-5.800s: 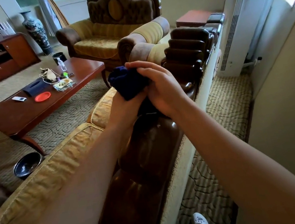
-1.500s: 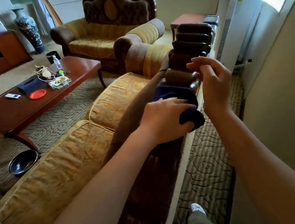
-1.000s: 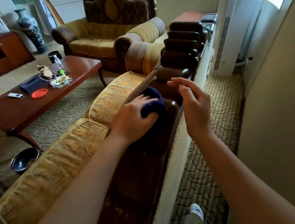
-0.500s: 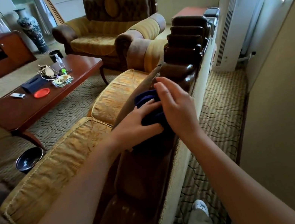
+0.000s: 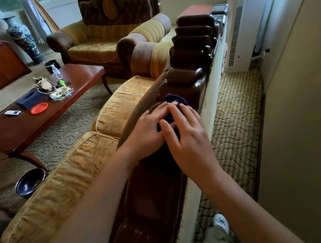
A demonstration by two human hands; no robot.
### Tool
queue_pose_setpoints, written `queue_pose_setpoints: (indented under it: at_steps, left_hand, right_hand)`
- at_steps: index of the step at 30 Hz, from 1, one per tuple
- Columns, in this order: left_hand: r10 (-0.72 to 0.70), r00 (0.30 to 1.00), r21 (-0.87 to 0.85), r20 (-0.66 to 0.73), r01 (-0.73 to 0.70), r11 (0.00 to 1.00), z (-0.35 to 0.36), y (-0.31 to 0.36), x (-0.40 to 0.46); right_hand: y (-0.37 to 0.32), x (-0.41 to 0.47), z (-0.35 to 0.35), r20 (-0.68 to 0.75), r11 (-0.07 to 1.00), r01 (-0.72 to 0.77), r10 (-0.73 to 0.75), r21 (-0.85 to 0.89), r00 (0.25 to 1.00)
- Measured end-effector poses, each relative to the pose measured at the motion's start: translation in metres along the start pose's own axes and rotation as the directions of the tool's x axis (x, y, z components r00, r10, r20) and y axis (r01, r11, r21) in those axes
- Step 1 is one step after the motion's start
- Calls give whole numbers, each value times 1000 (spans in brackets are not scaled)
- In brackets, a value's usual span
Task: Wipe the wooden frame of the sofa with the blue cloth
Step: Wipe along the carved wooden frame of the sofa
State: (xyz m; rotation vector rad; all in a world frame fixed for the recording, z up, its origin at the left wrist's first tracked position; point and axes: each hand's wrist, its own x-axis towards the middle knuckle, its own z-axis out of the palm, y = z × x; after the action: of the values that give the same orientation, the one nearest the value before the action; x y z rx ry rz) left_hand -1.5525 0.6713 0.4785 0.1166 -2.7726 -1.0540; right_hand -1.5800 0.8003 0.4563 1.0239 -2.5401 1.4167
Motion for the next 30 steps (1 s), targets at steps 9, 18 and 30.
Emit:
queue_pose_setpoints:
  at_steps: [9,18,30]
  left_hand:
    - [-298,948,-882,-112,43,470,-13,-7,26]
    - [-297,936,-807,-190,24,591,-9,-7,21]
    - [-89,922,-210,-377,8,978,17,-1,18]
  right_hand:
    - [52,24,-5,-20,899,-30,43,437,999]
    - [73,20,-10,-314,954,145,-57,263,948]
    - [30,-1,-9,302,112,-434,566,894,767]
